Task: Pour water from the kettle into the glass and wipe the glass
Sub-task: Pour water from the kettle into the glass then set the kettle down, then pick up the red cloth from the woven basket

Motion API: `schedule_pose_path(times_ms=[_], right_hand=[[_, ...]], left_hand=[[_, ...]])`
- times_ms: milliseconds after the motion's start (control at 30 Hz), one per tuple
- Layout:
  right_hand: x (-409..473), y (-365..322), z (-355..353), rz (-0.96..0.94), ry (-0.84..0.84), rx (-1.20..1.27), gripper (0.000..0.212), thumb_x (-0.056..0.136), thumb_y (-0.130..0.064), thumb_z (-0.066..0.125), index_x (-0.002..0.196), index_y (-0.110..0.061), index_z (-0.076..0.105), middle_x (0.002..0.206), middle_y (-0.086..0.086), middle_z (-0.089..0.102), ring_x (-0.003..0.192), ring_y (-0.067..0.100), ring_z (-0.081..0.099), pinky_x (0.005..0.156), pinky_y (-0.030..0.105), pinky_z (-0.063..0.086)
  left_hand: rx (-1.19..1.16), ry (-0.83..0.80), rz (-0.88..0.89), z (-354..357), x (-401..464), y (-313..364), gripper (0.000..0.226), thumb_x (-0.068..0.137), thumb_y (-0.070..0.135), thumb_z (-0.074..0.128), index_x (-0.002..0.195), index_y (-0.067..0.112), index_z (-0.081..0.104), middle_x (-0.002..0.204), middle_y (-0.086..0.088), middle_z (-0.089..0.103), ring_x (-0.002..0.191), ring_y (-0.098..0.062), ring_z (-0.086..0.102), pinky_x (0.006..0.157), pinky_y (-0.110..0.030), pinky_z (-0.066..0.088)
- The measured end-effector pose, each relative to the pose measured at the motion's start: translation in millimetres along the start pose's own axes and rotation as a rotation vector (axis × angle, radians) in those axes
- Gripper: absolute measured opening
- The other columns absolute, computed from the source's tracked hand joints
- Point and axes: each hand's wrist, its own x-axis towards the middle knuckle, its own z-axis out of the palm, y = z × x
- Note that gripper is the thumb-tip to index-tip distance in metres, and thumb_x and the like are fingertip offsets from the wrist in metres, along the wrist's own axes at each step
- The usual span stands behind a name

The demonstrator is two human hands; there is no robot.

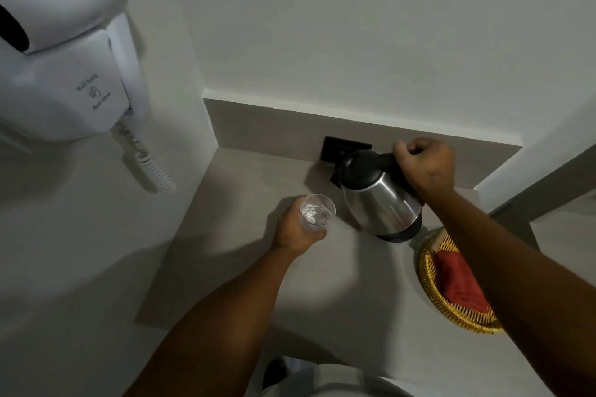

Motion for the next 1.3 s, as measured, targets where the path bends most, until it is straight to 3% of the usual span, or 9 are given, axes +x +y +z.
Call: schedule_pose_path(times_ms=[133, 333, 500, 767, 867, 967, 1100, 1167, 1300], right_hand=[[-1, 42, -9, 0.236, 0.124, 0.189, 0.027, 0.085, -0.033, 0.063, 0.059, -0.024, 0.061, 0.061, 0.006, 0.063, 0.059, 0.026, 0.062, 0.069, 0.051, 0.06], [-3, 80, -9, 0.362, 0.249, 0.324, 0.034, 0.09, -0.028, 0.064, 0.057, -0.021, 0.056, 0.057, -0.001, 0.053, 0.053, 0.012, 0.049, 0.061, 0.032, 0.048], [-2, 106, -14, 0.411, 0.293, 0.376, 0.033, 0.091, -0.027, 0.064, 0.06, -0.017, 0.059, 0.058, -0.001, 0.051, 0.056, 0.013, 0.049, 0.064, 0.031, 0.048], [-13, 131, -22, 0.429, 0.277, 0.368, 0.031, 0.093, -0.029, 0.061, 0.066, -0.013, 0.063, 0.059, 0.002, 0.052, 0.059, 0.016, 0.05, 0.064, 0.033, 0.046], [-26, 153, -40, 0.425, 0.313, 0.37, 0.032, 0.093, -0.032, 0.062, 0.067, -0.014, 0.064, 0.061, 0.003, 0.054, 0.059, 0.014, 0.051, 0.063, 0.031, 0.046], [-25, 141, -36, 0.388, 0.24, 0.386, 0.037, 0.093, -0.05, 0.058, 0.083, -0.016, 0.068, 0.077, 0.004, 0.063, 0.074, 0.016, 0.059, 0.067, 0.03, 0.049], [-60, 143, -20, 0.426, 0.228, 0.374, 0.037, 0.097, -0.06, 0.043, 0.112, -0.029, 0.057, 0.108, -0.001, 0.062, 0.107, 0.02, 0.059, 0.088, 0.037, 0.049], [-97, 164, -19, 0.471, 0.183, 0.172, 0.049, 0.098, -0.061, 0.036, 0.127, -0.025, 0.053, 0.129, 0.01, 0.057, 0.123, 0.028, 0.052, 0.1, 0.049, 0.045], [-158, 198, -14, 0.542, -0.147, -0.297, 0.07, 0.094, -0.066, 0.04, 0.148, -0.022, 0.036, 0.157, 0.018, 0.03, 0.141, 0.043, 0.028, 0.113, 0.062, 0.019]], left_hand=[[0.026, 0.021, 0.005, 3, 1, -1, 0.081, 0.055, 0.008, 0.097, 0.118, 0.036, 0.055, 0.112, 0.006, 0.067, 0.109, -0.018, 0.065, 0.096, -0.032, 0.053], [0.078, 0.054, 0.031, 4, 2, -5, 0.09, 0.052, 0.011, 0.099, 0.132, 0.021, 0.058, 0.121, 0.0, 0.069, 0.112, -0.019, 0.066, 0.099, -0.036, 0.055], [0.102, 0.048, 0.052, 2, 2, -6, 0.09, 0.052, 0.011, 0.099, 0.131, 0.021, 0.058, 0.122, -0.001, 0.069, 0.112, -0.02, 0.067, 0.098, -0.04, 0.056], [0.13, 0.059, 0.102, 3, -1, -3, 0.089, 0.051, 0.011, 0.098, 0.131, 0.02, 0.059, 0.12, 0.001, 0.069, 0.11, -0.018, 0.067, 0.097, -0.032, 0.055], [0.17, -0.011, 0.138, 22, -4, 4, 0.088, 0.052, 0.012, 0.098, 0.13, 0.02, 0.059, 0.118, 0.005, 0.067, 0.109, -0.017, 0.066, 0.09, -0.014, 0.051], [0.199, -0.007, 0.16, 12, -3, 1, 0.086, 0.054, 0.016, 0.098, 0.13, 0.019, 0.059, 0.121, 0.002, 0.068, 0.111, -0.018, 0.066, 0.089, -0.007, 0.047], [0.509, -0.014, 0.23, -20, -7, -25, 0.099, 0.059, 0.053, 0.089, 0.141, 0.012, 0.051, 0.141, -0.01, 0.058, 0.133, -0.029, 0.053, 0.111, -0.044, 0.043], [0.791, -0.029, 0.226, -20, -12, -46, 0.11, 0.067, 0.079, 0.061, 0.147, 0.006, 0.044, 0.154, -0.017, 0.045, 0.147, -0.033, 0.036, 0.12, -0.049, 0.029], [0.99, 0.002, 0.285, -14, -17, -67, 0.108, 0.078, 0.085, 0.037, 0.151, 0.006, 0.038, 0.162, -0.016, 0.035, 0.153, -0.031, 0.023, 0.123, -0.05, 0.018]])
